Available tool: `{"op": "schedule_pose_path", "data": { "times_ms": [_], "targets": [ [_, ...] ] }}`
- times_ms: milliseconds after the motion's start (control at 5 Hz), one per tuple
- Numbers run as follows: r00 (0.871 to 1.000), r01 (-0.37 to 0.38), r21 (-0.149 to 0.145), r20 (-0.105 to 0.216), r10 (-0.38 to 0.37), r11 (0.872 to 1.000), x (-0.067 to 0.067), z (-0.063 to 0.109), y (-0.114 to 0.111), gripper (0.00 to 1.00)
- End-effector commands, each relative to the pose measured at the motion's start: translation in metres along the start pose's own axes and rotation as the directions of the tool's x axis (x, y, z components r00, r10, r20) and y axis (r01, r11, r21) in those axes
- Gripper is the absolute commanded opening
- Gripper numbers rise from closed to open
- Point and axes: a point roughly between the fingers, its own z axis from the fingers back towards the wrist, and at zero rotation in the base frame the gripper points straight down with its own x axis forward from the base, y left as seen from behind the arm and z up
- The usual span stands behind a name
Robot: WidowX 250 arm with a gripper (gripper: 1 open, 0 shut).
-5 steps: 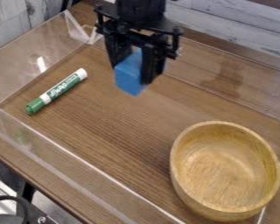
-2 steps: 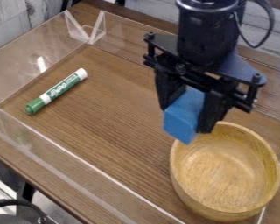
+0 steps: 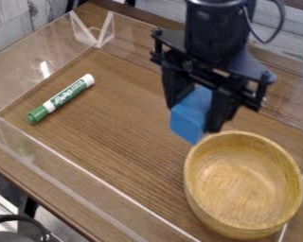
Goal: Put the blue block in the brown bowl
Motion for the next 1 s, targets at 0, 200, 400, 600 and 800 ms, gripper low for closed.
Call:
{"op": "schedule_pose_path", "data": {
  "times_ms": [0,200,400,600,800],
  "targets": [
    [0.997,-0.014,0.008,0.070,0.013,1.000,0.019,0.015,0.014,0.00],
    [0.994,-0.053,0.024,0.094,0.051,0.998,0.036,0.018,0.038,0.00],
    [0.992,-0.062,0.032,0.110,0.058,0.998,0.053,0.016,0.069,0.00],
    [0.992,-0.052,0.039,0.119,0.047,0.998,0.066,0.008,0.099,0.00],
    [0.992,-0.048,0.054,0.116,0.042,0.997,0.083,-0.002,0.112,0.00]
  ]
}}
